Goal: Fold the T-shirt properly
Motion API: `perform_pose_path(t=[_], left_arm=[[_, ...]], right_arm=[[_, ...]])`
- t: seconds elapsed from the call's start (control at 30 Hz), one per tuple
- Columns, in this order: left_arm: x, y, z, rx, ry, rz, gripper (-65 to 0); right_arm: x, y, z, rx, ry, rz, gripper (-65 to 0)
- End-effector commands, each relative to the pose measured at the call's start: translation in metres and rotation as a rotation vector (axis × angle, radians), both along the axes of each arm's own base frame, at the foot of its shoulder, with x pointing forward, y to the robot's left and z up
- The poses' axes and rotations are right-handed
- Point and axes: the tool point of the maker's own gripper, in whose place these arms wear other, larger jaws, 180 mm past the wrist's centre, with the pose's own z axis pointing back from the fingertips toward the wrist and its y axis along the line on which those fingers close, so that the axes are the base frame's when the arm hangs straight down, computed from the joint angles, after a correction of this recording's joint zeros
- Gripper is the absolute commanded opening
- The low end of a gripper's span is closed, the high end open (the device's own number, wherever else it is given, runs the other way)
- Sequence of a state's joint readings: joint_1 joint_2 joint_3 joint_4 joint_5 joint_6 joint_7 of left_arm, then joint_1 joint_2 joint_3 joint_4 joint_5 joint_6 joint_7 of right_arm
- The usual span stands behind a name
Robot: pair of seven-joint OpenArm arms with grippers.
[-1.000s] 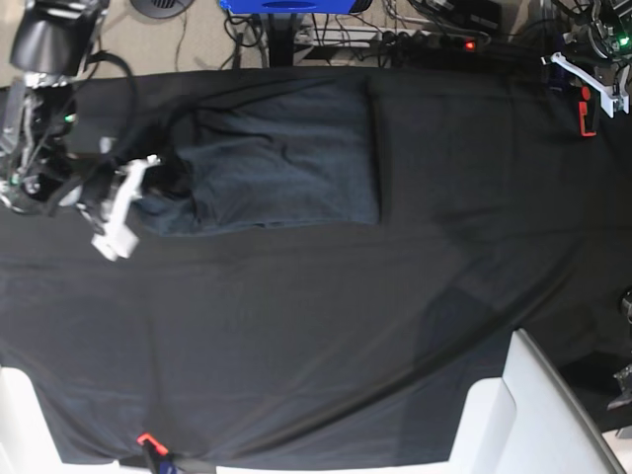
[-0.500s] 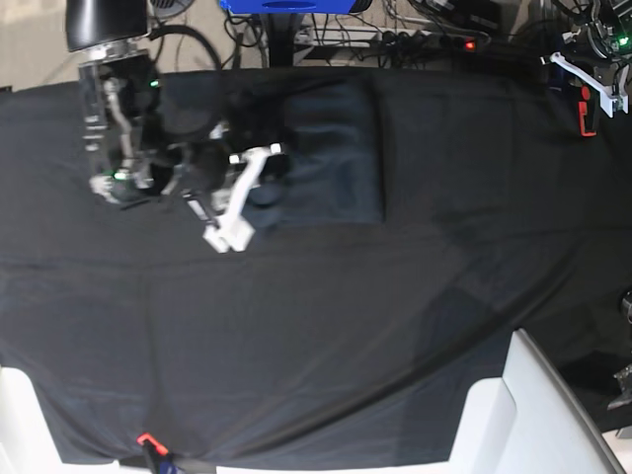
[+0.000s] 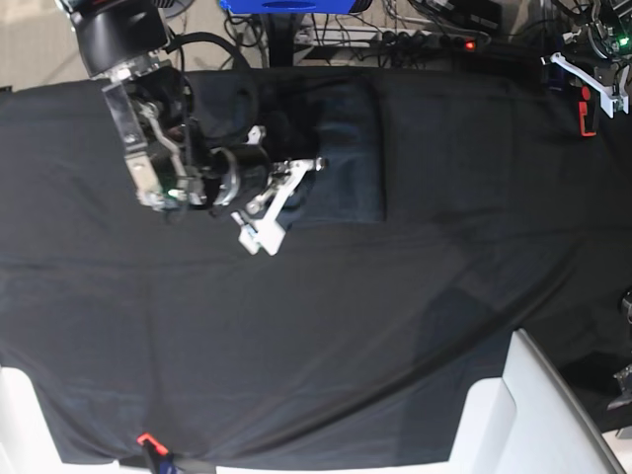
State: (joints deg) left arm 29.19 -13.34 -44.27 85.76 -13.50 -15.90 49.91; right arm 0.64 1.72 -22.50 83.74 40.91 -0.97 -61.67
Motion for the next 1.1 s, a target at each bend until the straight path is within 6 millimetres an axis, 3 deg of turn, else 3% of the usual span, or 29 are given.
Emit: perform_pose_path(t=[0.0,0.07,0.13,0.33,0.4,0.73,0.93,1.07], left_arm=[[0.004,0.009,0.009,0.031,-0.014,-0.007,-65.0],[0.004,0.009,0.009,0.031,-0.014,-0.007,-65.0],[0.004,0.009,0.009,0.031,-0.014,-0.007,-65.0],[0.005,0.009,0.009,0.032,-0.017,-0.007,-65.0],[0.006,0.009,0.009,0.032,-0.019,-0.007,-65.0],[0.007,0.009,0.009,0.032,-0.022,-0.007,-65.0],[0.007,0.009,0.009,0.032,-0.022,-0.007,-65.0],[0.005,0.011,0.01,0.036,-0.021,-0.002,-65.0]], right_arm=[[0.009,0.01,0.012,0.036,-0.026,0.003,-63.5],[0.01,0.013,0.013,0.03,-0.027,0.008,-62.6],[0.007,0.018,0.013,0.019,-0.016,0.015,-57.2],[-0.001,0.039,0.018,-0.001,-0.032,0.109,-26.7],[-0.001,0.041,0.019,-0.003,-0.039,0.123,-21.9],[-0.018,0.07,0.027,-0.022,-0.098,0.308,-21.8],[-0.039,0.105,0.042,-0.024,-0.173,0.503,-21.8],[-0.021,0.105,0.072,0.035,-0.247,0.442,-21.9]])
